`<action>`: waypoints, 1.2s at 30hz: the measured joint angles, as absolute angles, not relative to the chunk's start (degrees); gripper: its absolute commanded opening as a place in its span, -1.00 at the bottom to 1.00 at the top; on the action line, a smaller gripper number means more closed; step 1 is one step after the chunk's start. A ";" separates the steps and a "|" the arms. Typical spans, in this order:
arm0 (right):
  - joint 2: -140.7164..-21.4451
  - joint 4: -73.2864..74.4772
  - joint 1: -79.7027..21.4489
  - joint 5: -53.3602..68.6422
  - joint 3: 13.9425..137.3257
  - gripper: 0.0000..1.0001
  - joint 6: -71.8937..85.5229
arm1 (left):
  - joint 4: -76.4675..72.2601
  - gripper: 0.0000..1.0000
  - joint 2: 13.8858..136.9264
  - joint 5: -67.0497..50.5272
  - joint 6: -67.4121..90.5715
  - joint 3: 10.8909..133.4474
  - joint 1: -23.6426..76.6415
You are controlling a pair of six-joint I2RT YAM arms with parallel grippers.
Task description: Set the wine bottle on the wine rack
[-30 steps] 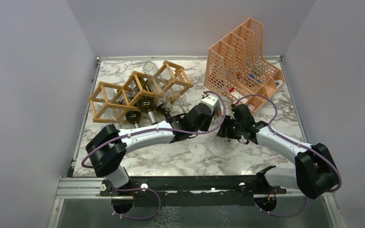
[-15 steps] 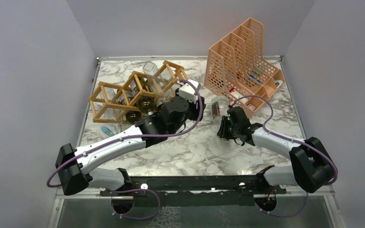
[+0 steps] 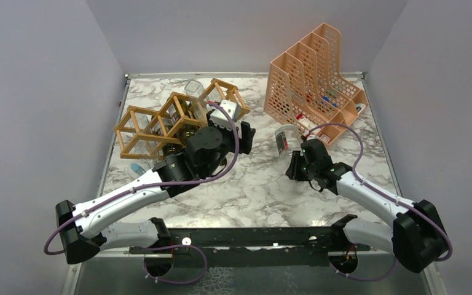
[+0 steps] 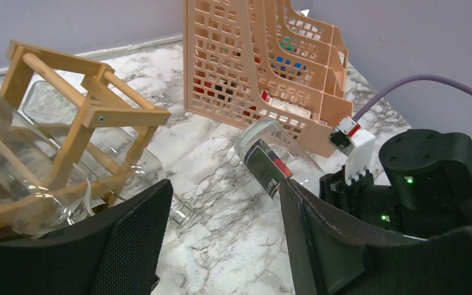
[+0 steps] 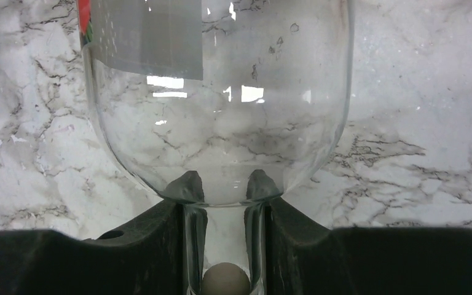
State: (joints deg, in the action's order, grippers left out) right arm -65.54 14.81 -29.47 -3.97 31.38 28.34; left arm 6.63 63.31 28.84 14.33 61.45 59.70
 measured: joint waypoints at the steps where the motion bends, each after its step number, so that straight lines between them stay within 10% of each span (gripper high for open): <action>1: -64.51 15.73 -29.54 -3.97 31.48 -0.98 28.21 | 6.81 0.42 62.67 29.10 14.26 61.39 59.70; 21: -55.79 24.62 -30.15 0.19 46.74 -0.98 26.24 | 9.87 0.53 54.08 38.24 8.14 64.69 59.68; 36: -78.41 19.66 -50.00 -3.55 75.50 -0.98 26.06 | 9.63 0.56 45.04 45.12 4.34 70.94 59.68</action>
State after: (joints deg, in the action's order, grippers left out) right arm -78.41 19.66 -50.00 -3.55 75.50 26.06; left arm 9.63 45.04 45.12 4.34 70.94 59.68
